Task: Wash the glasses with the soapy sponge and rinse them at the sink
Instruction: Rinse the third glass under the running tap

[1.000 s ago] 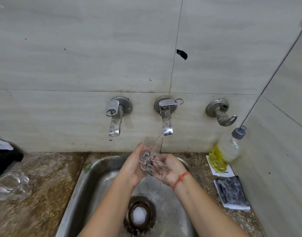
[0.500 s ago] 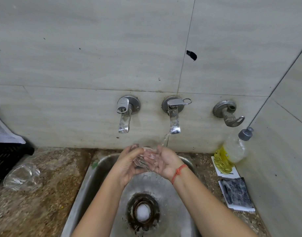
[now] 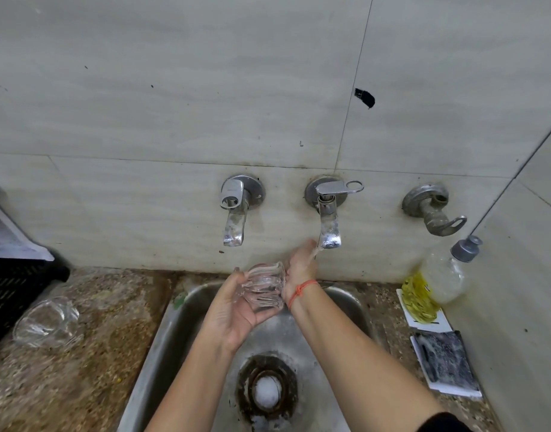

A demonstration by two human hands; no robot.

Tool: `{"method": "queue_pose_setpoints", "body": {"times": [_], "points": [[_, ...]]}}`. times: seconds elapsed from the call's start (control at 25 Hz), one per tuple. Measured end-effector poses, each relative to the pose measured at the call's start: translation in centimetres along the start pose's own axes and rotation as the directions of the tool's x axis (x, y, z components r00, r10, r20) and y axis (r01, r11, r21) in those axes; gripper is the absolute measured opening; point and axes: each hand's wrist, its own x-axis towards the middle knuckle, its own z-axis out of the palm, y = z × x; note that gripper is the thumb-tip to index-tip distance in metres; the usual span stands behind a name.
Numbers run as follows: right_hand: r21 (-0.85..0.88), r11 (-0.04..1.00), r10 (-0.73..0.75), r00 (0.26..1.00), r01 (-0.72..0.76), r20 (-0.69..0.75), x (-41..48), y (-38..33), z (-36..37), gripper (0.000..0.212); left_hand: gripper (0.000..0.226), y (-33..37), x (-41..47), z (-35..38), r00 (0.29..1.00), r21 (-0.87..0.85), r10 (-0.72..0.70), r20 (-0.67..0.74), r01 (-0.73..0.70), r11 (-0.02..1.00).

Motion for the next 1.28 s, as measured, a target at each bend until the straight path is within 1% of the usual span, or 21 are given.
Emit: {"method": "queue_pose_setpoints", "body": {"times": [0.08,0.16,0.28,0.36,0.4,0.48,0.52,0.56,0.6,0.64,0.68,0.72,0.76,0.8,0.84,0.92,0.96,1.04,1.12,1.16,1.28], "points": [[0.05,0.998,-0.025,1.0,0.025,0.006,-0.2,-0.2,-0.3,0.045,0.065,-0.3,0.2,0.0,1.0,-0.026,-0.003,0.022,0.004,1.0],[0.047,0.998,0.048,0.996,-0.051,0.077,-1.0,-0.6,-0.9,0.044,0.063,-0.6,0.4,0.2,0.999,-0.026,-0.025,0.029,0.026,0.999],[-0.216,0.965,0.191,0.96,-0.146,0.204,-2.0,-0.9,-2.0,0.043,0.046,-0.8,0.8,0.5,0.999,-0.048,-0.036,-0.003,0.036,0.998],[-0.363,0.93,0.187,0.933,-0.066,0.309,-2.7,-1.0,-2.9,0.038,0.04,-0.7,1.0,0.8,0.998,-0.08,-0.052,-0.042,0.048,0.996],[-0.422,0.907,0.159,0.914,0.014,0.373,-3.1,-1.0,-3.4,0.037,0.037,-0.8,1.1,1.0,0.997,-0.096,-0.055,-0.06,0.049,0.994],[-0.512,0.82,0.036,0.871,0.254,0.49,-3.8,-0.3,-4.9,0.035,0.032,-1.2,1.4,1.4,0.993,-0.131,-0.056,-0.101,0.042,0.99],[-0.537,0.735,-0.058,0.828,0.413,0.558,-4.1,0.2,-5.7,0.034,0.032,-1.5,1.6,1.5,0.989,-0.141,-0.063,-0.132,0.044,0.989],[-0.547,0.58,-0.161,0.743,0.604,0.649,-4.1,0.7,-6.7,0.033,0.035,-1.6,1.7,1.7,0.984,-0.146,-0.085,-0.154,0.062,0.987],[-0.521,0.341,-0.221,0.606,0.782,0.764,-3.7,1.1,-7.9,0.032,0.039,-1.6,1.9,1.9,0.978,-0.147,-0.121,-0.168,0.096,0.984],[-0.453,0.055,-0.213,0.453,0.89,0.866,-3.2,1.3,-9.0,0.032,0.045,-1.6,2.0,2.0,0.971,-0.14,-0.164,-0.173,0.14,0.98],[-0.344,-0.203,-0.175,0.311,0.917,0.934,-2.5,1.2,-10.1,0.032,0.049,-1.6,2.1,2.2,0.962,-0.123,-0.203,-0.183,0.182,0.976],[-0.233,-0.396,-0.143,0.191,0.888,0.971,-1.8,0.8,-11.0,0.031,0.051,-1.5,2.1,2.3,0.951,-0.1,-0.239,-0.197,0.223,0.97],[-0.141,-0.533,-0.13,0.083,0.834,0.988,-1.0,0.4,-11.7,0.028,0.053,-1.6,2.1,2.4,0.936,-0.07,-0.276,-0.219,0.267,0.961],[-0.064,-0.626,-0.123,-0.017,0.777,0.992,-0.4,-0.1,-12.1,0.025,0.056,-1.6,2.2,2.3,0.922,-0.039,-0.315,-0.227,0.315,0.948],[-0.014,-0.68,-0.121,-0.093,0.733,0.988,0.0,-0.5,-12.2,0.022,0.06,-1.6,2.2,2.3,0.911,-0.016,-0.349,-0.221,0.355,0.935],[0.02,-0.719,-0.144,-0.177,0.694,0.974,0.2,-1.2,-11.9,0.014,0.06,-1.6,2.1,2.6,0.911,-0.037,-0.378,-0.162,0.378,0.925],[0.004,-0.715,-0.183,-0.193,0.699,0.964,-0.1,-1.3,-11.6,0.011,0.052,-1.7,2.2,2.9,0.923,-0.084,-0.365,-0.119,0.357,0.93],[-0.075,-0.666,-0.302,-0.177,0.742,0.937,-0.8,-0.8,-11.0,0.018,0.026,-2.3,2.7,3.2,0.958,-0.189,-0.276,-0.082,0.257,0.948],[-0.115,-0.609,-0.348,-0.134,0.785,0.928,-1.5,-0.5,-10.5,0.033,0.016,-2.6,3.0,3.2,0.976,-0.19,-0.195,-0.097,0.174,0.966],[-0.085,-0.611,-0.323,-0.15,0.787,0.934,-1.7,-0.6,-10.6,0.033,0.016,-2.5,3.1,3.3,0.974,-0.143,-0.21,-0.083,0.197,0.97],[0.117,-0.707,-0.12,-0.282,0.697,0.952,-1.1,-2.2,-11.8,0.01,0.024,-1.7,2.7,3.2,0.927,-0.003,-0.371,-0.063,0.371,0.929]]}}
